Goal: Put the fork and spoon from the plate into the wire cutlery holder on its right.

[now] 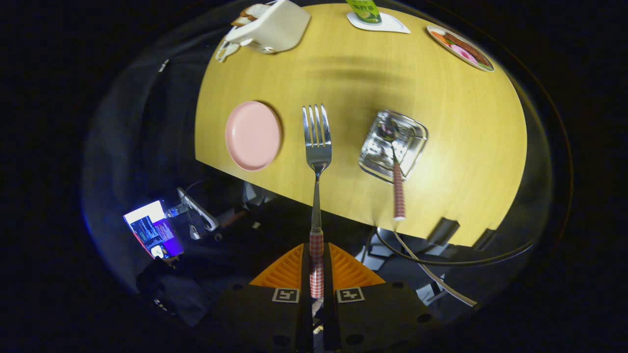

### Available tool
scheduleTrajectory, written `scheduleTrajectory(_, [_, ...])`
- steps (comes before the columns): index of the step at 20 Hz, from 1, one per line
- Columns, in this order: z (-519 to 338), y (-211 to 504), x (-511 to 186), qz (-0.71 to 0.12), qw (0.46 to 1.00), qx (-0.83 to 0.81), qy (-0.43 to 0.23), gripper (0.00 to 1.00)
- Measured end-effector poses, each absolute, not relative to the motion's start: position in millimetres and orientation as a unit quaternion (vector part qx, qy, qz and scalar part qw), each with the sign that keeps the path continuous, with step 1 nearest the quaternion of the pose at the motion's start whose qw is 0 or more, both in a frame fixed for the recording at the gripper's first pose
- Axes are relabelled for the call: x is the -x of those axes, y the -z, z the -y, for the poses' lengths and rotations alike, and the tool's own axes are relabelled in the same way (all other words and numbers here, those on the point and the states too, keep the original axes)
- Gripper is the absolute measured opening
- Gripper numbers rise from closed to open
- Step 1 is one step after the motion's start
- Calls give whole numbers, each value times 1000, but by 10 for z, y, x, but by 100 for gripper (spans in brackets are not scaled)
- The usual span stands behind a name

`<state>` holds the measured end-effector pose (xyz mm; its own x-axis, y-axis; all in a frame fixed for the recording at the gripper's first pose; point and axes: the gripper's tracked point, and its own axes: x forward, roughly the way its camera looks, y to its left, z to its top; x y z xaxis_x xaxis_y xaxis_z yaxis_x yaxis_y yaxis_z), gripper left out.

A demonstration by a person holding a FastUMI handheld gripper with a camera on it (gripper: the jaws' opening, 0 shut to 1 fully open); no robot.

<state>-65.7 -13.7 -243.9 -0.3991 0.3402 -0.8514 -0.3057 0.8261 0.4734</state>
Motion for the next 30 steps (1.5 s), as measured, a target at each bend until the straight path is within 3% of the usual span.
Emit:
scheduleTrajectory(13, [432, 2886, 363, -906, 353, 73, -222, 13])
scheduleTrajectory(21, [431, 3112, 150, -924, 302, 122, -203, 12])
scheduleTrajectory(30, [402, 3229, -36, -914, 323, 139, -202, 21])
